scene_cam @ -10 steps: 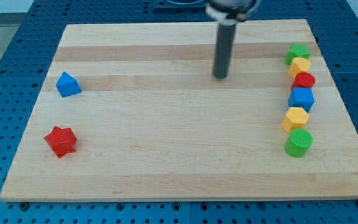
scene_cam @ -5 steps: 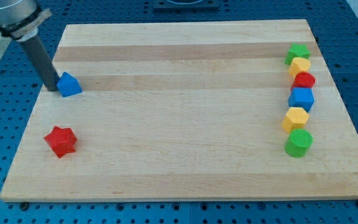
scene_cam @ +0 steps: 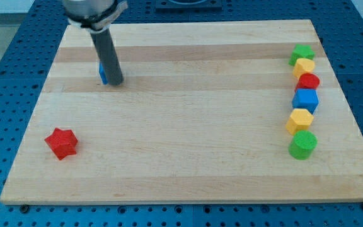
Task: Move blue cube to the red circle
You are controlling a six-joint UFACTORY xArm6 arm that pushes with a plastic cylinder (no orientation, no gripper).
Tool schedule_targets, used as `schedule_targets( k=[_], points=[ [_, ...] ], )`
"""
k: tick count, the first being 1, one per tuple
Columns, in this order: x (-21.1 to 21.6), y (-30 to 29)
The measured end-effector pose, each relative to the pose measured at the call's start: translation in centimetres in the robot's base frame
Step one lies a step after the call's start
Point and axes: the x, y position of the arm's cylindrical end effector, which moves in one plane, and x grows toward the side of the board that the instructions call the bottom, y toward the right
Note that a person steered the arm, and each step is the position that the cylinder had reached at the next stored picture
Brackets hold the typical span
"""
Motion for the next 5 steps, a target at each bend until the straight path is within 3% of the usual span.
schedule_targets(
  k=[2,3,4,5],
  points=[
    [3.2,-8.4],
    [-0.9,-9.1],
    [-0.9,-2.4],
    [-2.3,0.7]
  ],
)
